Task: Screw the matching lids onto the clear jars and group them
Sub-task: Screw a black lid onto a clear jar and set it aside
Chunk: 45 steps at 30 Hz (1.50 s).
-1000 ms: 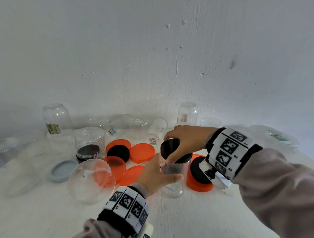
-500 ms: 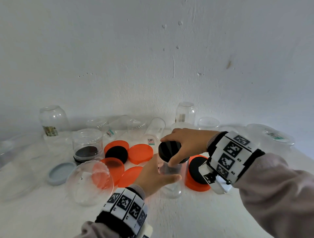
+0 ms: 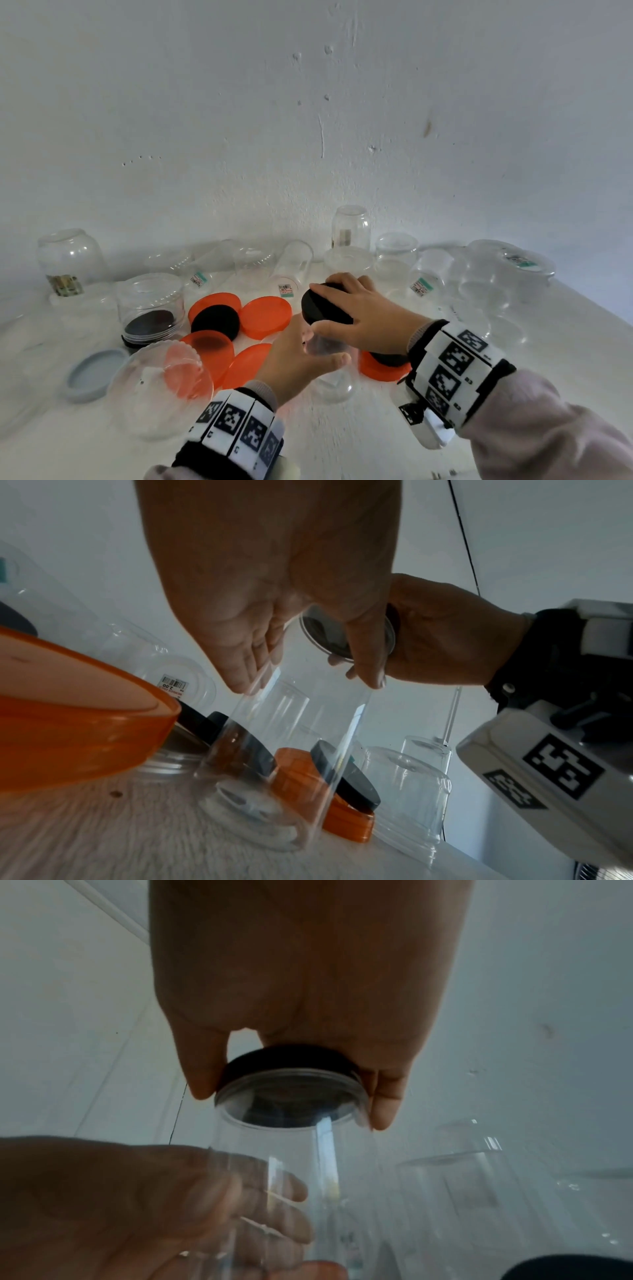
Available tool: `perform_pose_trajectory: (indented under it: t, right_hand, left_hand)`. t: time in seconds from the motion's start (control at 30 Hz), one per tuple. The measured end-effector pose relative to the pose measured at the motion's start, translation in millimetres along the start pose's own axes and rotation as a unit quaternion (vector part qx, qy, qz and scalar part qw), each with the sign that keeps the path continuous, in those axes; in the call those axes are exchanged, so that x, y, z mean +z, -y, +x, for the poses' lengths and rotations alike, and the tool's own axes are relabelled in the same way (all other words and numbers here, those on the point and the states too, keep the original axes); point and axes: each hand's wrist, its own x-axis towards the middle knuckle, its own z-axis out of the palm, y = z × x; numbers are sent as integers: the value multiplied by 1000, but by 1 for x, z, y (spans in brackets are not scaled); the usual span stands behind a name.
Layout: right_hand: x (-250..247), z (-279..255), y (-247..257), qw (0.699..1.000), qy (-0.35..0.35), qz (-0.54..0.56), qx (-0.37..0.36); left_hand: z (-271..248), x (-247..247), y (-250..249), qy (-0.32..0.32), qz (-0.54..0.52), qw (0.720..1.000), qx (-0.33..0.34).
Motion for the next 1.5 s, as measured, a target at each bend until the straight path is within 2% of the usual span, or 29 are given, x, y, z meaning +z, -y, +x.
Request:
perform_pose_trajectory:
  t: [0.2, 0.37, 0.5, 0.6, 0.7, 0.8, 0.9, 1.07, 1.17, 1.27, 1.5]
  right_hand:
    - [13, 0, -1, 996, -70, 52, 10]
    - [16, -2, -3, 995, -75, 67, 21]
    - [4, -13, -6, 995, -40, 92, 18]
    - [-23, -32, -13, 992, -44, 117, 1]
    - [-62, -56, -25, 985, -108, 131, -8]
    - [-107, -82, -47, 967, -189, 172, -2]
    - [-150, -101, -82, 946, -271, 180, 15]
    - [-206, -107, -171, 905, -400, 123, 74]
    - [-222, -98, -233, 887, -440, 77, 120]
    - [-223, -81, -289, 888, -426, 44, 170]
    - [-191, -34, -379, 940, -274, -5, 205]
  left_hand:
    - [0, -1, 1, -10, 1, 1000, 7]
    - [1, -2, -3, -2, 19, 1000, 12]
    - [2, -7, -7, 41, 88, 995, 28]
    - [9, -10, -10, 94, 147, 985, 16]
    - [18, -7, -13, 149, 150, 977, -30]
    - [34, 4, -18, 159, 184, 969, -47]
    - [53, 24, -27, 164, 230, 959, -37]
    - [81, 65, -42, 166, 324, 932, -7]
    - [93, 86, -45, 181, 350, 919, -11]
    - [99, 98, -44, 194, 378, 905, -22]
    - [99, 105, -42, 200, 412, 887, -59]
